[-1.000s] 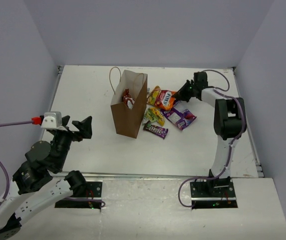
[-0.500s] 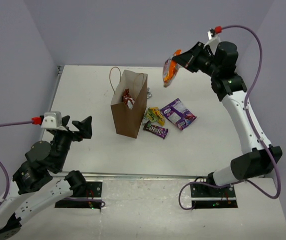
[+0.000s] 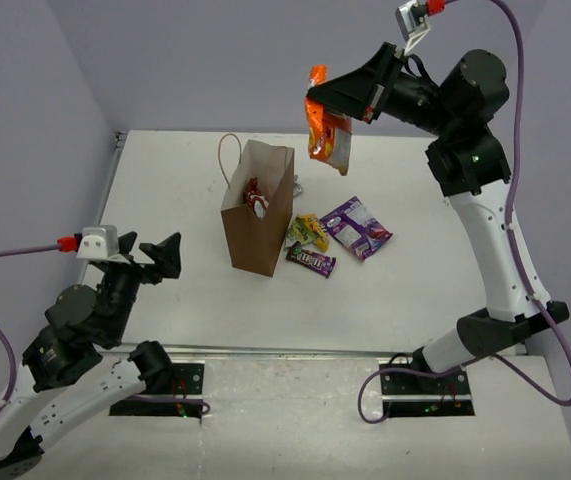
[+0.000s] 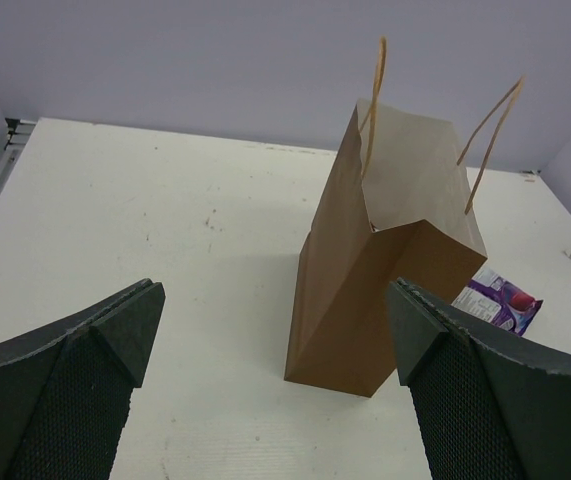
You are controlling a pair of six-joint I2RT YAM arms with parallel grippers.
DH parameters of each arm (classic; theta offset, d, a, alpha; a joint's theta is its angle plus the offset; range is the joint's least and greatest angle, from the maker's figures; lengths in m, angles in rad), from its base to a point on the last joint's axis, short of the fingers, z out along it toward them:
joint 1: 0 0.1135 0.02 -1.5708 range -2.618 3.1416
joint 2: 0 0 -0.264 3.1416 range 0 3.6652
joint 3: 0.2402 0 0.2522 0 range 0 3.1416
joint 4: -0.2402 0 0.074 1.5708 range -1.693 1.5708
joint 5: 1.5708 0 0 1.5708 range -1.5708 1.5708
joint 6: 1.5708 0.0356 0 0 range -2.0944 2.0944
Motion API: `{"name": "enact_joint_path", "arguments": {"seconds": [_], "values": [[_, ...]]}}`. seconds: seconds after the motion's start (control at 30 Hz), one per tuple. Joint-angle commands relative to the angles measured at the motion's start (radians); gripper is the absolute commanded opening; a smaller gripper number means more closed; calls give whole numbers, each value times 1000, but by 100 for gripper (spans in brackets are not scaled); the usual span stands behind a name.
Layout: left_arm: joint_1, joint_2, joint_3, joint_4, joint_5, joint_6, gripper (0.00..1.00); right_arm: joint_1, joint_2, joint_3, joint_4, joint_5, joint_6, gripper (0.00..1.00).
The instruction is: Place the snacks into the paper bag
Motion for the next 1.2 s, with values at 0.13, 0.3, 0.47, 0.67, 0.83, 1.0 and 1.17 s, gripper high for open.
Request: {"name": "enact_joint_path", "arguments": {"seconds": [0.13,0.3,0.47,0.67,0.83,1.0,1.17], "values": [[1,-7,3,21,-15,10,100,96,71,87,89,-73,100,0],[1,-11,3,23,-16,10,100,145,110,90,95,-33,106,0],[1,-14,2,24,-13,9,100,162,138,52,108,7,114,0],[1,-11,2,21,-15,7,100,162,149,-48,121,29,103,0],[1,-16,2,23,-16,9,100,162,150,-99,164,20,120,0],[1,-17,2,20,-16,9,100,170,150,-80,148,24,118,0],[1,-22,2,21,-19,9,100,175,134,-189,181,50,117,0]]}}
